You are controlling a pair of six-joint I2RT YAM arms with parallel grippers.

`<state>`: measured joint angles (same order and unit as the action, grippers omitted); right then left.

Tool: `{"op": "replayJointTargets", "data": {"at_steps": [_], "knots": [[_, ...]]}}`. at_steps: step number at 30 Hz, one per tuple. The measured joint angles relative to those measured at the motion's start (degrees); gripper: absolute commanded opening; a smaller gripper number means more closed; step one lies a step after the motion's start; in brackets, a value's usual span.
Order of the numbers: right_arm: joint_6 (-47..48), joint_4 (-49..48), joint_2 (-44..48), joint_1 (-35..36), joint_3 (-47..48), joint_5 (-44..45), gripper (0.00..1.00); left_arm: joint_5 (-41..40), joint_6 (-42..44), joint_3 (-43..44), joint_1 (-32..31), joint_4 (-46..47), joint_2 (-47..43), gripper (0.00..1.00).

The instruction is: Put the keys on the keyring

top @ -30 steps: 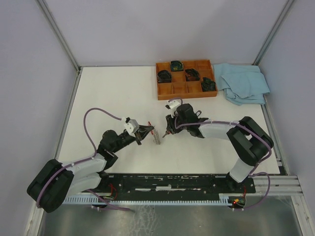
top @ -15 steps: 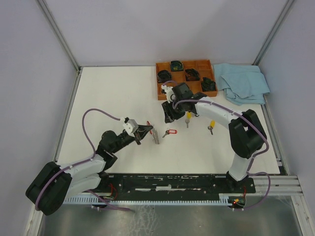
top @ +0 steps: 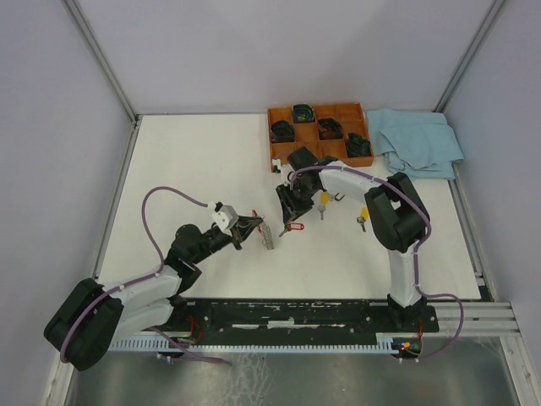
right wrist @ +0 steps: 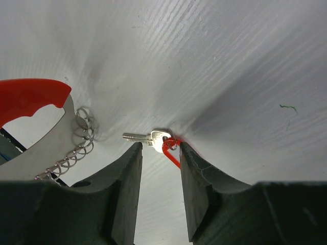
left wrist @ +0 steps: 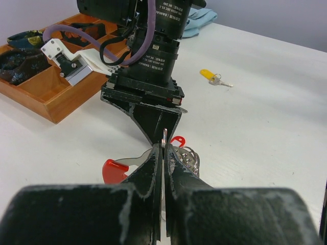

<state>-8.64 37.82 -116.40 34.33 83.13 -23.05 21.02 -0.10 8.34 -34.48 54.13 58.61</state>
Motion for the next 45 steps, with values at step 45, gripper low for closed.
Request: {"op": "replayJointTargets", "data": {"at_steps": [45], "knots": [[-4.31, -0.81, -1.55, 0.0, 0.87, -1.66, 0.3, 0.04, -0.02, 0.0, 0.0, -0.17, 0.33, 0.03]]}}
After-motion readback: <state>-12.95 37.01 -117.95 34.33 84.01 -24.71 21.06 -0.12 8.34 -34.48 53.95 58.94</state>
